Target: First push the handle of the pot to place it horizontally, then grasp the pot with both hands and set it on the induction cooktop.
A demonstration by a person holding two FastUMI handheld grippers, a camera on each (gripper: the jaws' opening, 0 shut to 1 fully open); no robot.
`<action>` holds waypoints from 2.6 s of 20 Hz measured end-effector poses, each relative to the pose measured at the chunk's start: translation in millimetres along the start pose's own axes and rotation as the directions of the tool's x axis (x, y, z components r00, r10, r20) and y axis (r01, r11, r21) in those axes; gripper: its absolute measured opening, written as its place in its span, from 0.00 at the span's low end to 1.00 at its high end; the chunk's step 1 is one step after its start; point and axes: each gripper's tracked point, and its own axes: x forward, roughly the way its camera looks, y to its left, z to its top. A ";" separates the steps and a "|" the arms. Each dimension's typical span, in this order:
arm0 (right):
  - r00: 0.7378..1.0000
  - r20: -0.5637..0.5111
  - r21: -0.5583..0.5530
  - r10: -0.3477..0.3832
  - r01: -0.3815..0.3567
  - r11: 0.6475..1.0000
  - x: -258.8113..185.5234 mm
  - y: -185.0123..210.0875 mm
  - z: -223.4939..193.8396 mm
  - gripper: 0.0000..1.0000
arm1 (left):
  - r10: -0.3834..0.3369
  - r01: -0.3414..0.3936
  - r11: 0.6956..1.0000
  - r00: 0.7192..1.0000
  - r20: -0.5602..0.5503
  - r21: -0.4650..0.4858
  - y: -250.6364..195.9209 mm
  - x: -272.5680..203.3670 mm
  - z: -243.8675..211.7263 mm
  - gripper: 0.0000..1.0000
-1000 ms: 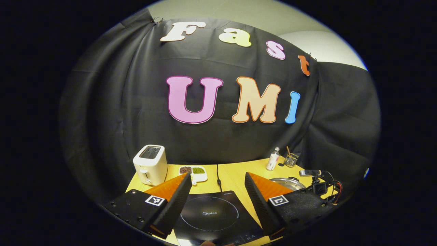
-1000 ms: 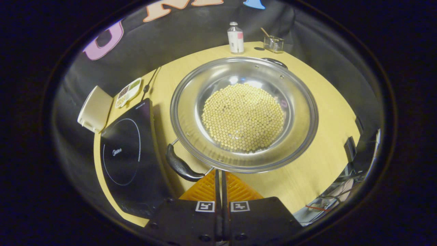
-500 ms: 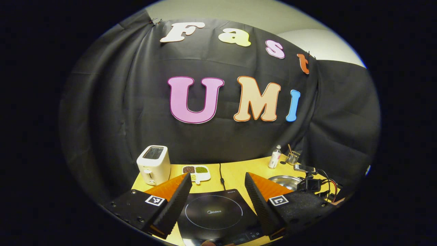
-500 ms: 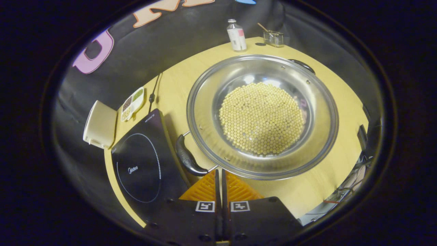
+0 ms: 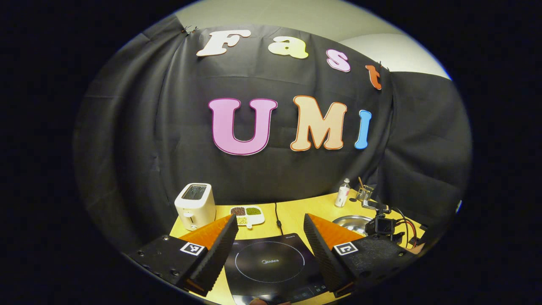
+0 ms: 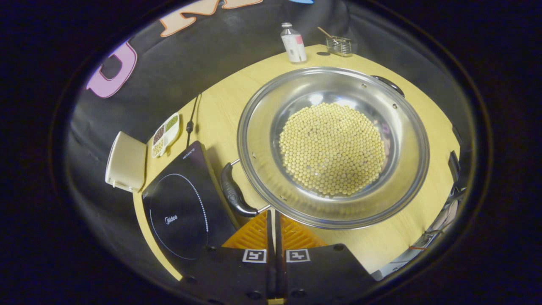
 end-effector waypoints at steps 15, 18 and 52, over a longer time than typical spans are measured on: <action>0.978 0.200 -0.156 0.061 -0.030 0.987 -54.9 -80.4 74.8 0.07 | -0.119 0.110 0.991 0.986 -0.120 -0.080 -76.6 25.8 -38.7 0.95; 0.972 0.225 -0.230 0.068 -0.015 0.973 -53.4 -102.5 98.6 0.15 | -0.101 0.092 0.994 0.982 -0.158 -0.065 -94.9 40.6 -52.4 0.96; 0.971 0.150 -0.497 0.185 -0.088 0.863 59.9 -204.7 234.0 0.76 | 0.029 -0.153 0.977 0.788 -0.615 -0.150 -175.8 154.9 -253.2 0.96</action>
